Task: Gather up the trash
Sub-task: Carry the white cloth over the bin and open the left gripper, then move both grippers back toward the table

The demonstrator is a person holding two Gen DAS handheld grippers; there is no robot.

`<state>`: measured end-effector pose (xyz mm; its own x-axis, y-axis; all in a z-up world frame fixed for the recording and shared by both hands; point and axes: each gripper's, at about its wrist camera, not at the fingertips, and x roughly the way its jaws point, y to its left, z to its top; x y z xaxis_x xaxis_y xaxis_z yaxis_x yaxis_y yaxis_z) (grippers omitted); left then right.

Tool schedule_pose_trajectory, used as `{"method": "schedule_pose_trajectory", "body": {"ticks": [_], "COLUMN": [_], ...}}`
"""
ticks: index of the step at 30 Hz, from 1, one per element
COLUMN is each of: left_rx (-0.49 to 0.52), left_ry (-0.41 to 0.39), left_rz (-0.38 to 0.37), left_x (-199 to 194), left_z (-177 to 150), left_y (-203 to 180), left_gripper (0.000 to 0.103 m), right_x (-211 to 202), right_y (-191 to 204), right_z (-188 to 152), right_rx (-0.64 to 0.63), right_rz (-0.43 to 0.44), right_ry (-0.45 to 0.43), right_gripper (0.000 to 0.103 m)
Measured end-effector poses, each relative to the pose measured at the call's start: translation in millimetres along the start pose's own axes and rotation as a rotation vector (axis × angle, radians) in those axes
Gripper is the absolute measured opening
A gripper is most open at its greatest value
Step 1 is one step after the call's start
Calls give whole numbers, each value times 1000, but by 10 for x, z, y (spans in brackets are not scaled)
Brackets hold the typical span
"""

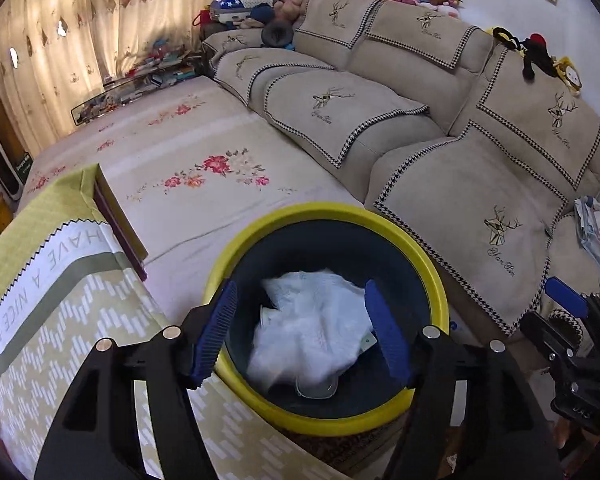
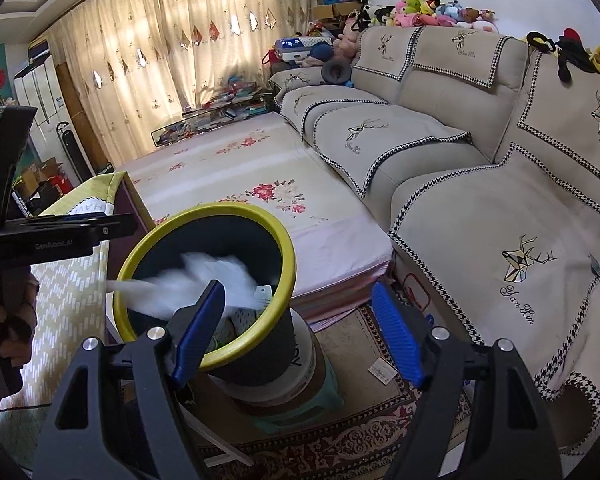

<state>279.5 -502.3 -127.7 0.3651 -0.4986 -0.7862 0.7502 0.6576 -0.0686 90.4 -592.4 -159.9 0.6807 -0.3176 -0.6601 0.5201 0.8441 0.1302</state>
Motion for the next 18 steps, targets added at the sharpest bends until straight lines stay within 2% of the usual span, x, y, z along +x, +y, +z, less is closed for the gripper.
{"method": "schedule_pose_trajectory", "body": {"ticks": [3, 9, 13, 18], "left_rx": [-18, -30, -54, -136], "left_ry": [-25, -160, -253, -308], "left_rz": [-9, 21, 62, 154], "left_x": [-200, -1040, -1702, -2365], "left_z": [-39, -268, -631, -1211], "left_y": [80, 279, 451, 885], "left_gripper": [68, 80, 93, 98], "right_x": [-17, -87, -123, -156], "right_y": [40, 214, 438, 935], "right_z": [7, 0, -16, -82], "right_rx": [-7, -31, -64, -138], "right_rz": [8, 31, 65, 133], "right_ry": [1, 0, 9, 24], "right_gripper": [72, 76, 77, 78]}}
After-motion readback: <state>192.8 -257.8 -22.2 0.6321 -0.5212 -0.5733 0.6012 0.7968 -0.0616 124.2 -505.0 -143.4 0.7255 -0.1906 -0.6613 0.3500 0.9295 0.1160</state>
